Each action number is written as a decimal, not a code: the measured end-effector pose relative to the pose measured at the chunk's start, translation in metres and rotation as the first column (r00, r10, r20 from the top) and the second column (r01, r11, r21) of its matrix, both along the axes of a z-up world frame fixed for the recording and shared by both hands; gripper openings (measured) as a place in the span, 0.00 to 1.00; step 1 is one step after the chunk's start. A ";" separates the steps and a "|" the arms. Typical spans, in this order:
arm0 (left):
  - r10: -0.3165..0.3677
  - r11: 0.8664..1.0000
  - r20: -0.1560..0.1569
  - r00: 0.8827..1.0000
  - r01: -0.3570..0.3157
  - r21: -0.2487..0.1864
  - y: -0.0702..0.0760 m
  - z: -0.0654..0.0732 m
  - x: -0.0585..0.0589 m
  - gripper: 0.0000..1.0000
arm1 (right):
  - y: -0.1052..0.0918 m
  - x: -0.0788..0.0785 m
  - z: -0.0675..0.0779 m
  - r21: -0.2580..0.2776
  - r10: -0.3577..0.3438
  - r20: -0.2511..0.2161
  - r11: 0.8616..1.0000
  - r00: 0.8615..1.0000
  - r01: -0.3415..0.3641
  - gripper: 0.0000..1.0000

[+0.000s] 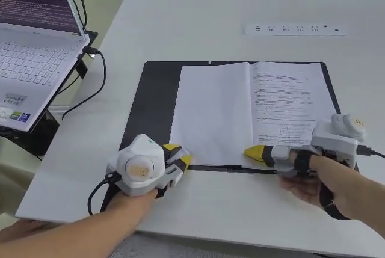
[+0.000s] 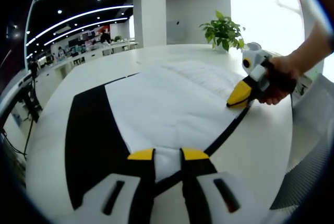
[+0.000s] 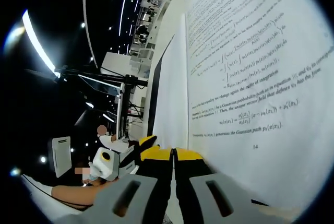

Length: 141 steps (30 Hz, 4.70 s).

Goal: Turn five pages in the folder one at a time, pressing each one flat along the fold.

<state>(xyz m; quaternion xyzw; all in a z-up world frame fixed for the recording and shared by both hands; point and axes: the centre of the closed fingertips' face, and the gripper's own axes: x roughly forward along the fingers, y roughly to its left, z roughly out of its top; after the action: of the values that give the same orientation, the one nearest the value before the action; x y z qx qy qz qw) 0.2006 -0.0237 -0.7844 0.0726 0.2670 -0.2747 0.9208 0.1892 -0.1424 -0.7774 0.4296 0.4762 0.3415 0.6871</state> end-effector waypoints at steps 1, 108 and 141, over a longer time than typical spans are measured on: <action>0.000 1.000 0.000 1.000 0.000 0.000 0.000 0.000 0.000 0.17 | 0.000 -0.005 0.000 0.001 0.004 -0.004 1.000 1.000 -0.004 0.00; -0.165 0.979 -0.032 0.986 0.159 -0.127 -0.166 0.065 0.006 0.76 | -0.181 -0.037 0.091 -0.487 0.020 0.640 0.784 0.768 0.385 0.68; -0.177 0.984 0.014 0.984 0.178 -0.030 -0.259 0.004 0.035 0.56 | -0.186 -0.037 0.077 -0.475 -0.017 0.606 0.794 0.795 0.379 0.68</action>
<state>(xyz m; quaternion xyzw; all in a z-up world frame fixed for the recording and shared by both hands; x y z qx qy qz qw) 0.2353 -0.2830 -0.7805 0.0832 0.2497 -0.3594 0.8953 0.1521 -0.3289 -0.7000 0.1289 0.2766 0.2166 0.9274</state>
